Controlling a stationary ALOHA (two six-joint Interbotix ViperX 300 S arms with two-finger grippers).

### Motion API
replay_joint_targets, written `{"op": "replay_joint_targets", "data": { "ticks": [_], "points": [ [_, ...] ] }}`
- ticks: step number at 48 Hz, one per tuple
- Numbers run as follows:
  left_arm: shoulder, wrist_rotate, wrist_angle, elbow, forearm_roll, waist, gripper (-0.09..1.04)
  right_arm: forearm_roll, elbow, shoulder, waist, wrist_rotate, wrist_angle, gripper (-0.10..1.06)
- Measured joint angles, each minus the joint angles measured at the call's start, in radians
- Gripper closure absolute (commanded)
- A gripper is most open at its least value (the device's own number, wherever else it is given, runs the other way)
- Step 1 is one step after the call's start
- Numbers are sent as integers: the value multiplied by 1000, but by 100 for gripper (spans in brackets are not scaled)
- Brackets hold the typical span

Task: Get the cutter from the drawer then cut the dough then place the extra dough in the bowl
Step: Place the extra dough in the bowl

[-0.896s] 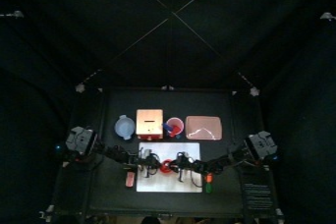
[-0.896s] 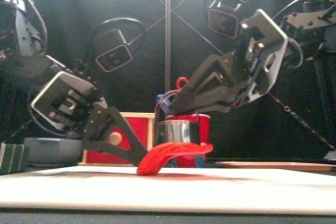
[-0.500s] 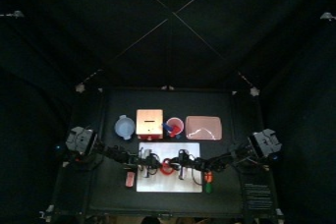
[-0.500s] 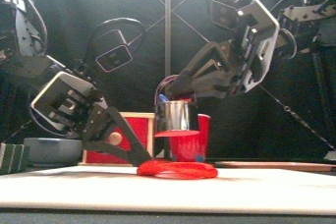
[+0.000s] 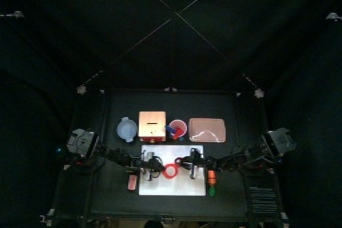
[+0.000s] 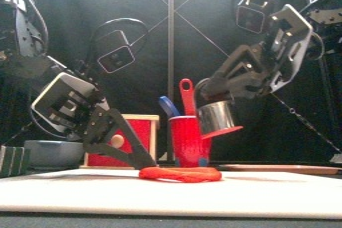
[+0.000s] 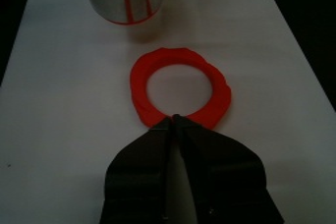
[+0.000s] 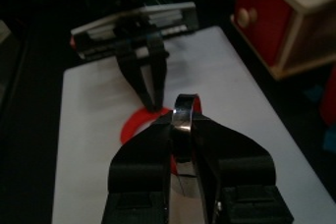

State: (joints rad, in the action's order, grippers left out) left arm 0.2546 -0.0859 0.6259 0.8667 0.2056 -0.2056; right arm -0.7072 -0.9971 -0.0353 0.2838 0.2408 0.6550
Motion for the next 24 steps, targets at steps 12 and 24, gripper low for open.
{"op": "replay_joint_targets", "data": {
  "ticks": [12,24],
  "points": [
    [-32,-2,0,0,0,2,28,0,0,34,0,0,-12,23],
    [-67,0,0,2,3,2,24,17,0,32,-2,8,-15,17]
  ]
}}
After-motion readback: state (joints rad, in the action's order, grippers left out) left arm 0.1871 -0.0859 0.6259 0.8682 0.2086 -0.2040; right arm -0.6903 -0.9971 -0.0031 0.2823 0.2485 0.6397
